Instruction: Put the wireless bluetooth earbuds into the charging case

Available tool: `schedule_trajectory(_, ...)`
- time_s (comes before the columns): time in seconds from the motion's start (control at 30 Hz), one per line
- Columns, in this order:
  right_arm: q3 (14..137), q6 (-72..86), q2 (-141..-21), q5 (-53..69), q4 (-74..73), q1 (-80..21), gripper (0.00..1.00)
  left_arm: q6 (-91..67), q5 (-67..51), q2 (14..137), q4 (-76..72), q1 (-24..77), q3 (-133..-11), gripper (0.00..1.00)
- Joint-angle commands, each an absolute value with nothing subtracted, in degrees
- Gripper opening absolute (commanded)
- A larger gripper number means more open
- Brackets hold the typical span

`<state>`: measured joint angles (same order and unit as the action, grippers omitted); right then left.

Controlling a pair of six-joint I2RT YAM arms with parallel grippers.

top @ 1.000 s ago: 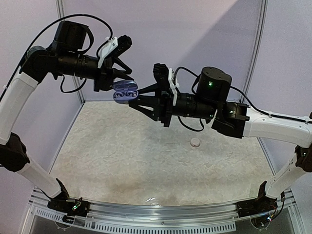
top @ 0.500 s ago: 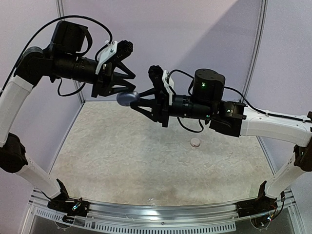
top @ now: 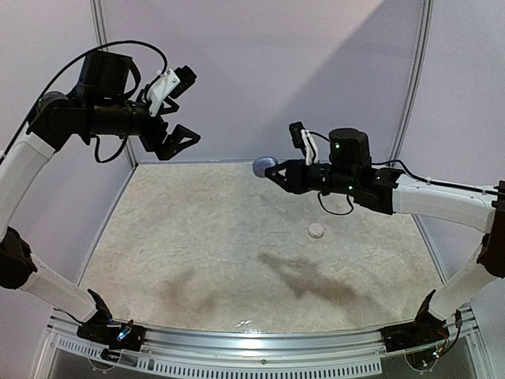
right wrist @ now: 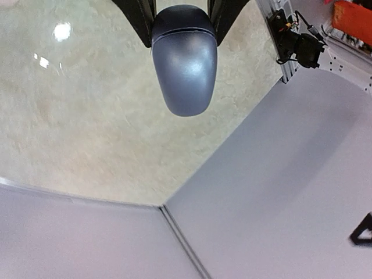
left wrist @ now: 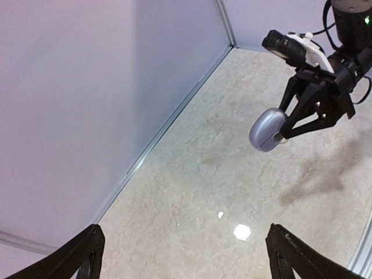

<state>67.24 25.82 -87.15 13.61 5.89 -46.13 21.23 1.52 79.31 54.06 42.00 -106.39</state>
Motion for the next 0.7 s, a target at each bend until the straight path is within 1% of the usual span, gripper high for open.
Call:
schedule_trajectory(0.0, 62.23, 45.54, -90.65, 21.43, -1.12, -40.98, 0.00, 17.72, 5.53, 77.79, 52.12, 40.89, -101.25, 0.99)
schedule_trajectory(0.07, 60.16, 51.19, -93.48, 24.77, -0.57, -40.06, 0.00, 17.91, 5.42, 77.44, 52.01, 40.83, -99.96, 0.99)
schedule_trajectory(0.27, 59.87, 55.79, -102.83, 30.90, 3.67, -39.91, 0.00, 18.88, 5.43, 76.71, 52.13, 40.78, -98.35, 0.99)
schedule_trajectory(0.4, 60.96, 58.66, -107.56, 31.73, 4.61, -39.38, 0.00, 19.16, 5.13, 76.36, 52.25, 40.83, -97.87, 0.99)
schedule_trajectory(0.6, 63.07, 59.15, -112.23, 31.47, 0.55, -39.13, 0.00, 19.71, 5.34, 75.92, 52.13, 40.78, -97.41, 0.99)
schedule_trajectory(0.67, 63.49, 59.00, -113.77, 31.55, 0.01, -39.16, 0.03, 19.73, 5.40, 75.80, 52.12, 40.69, -97.27, 0.99)
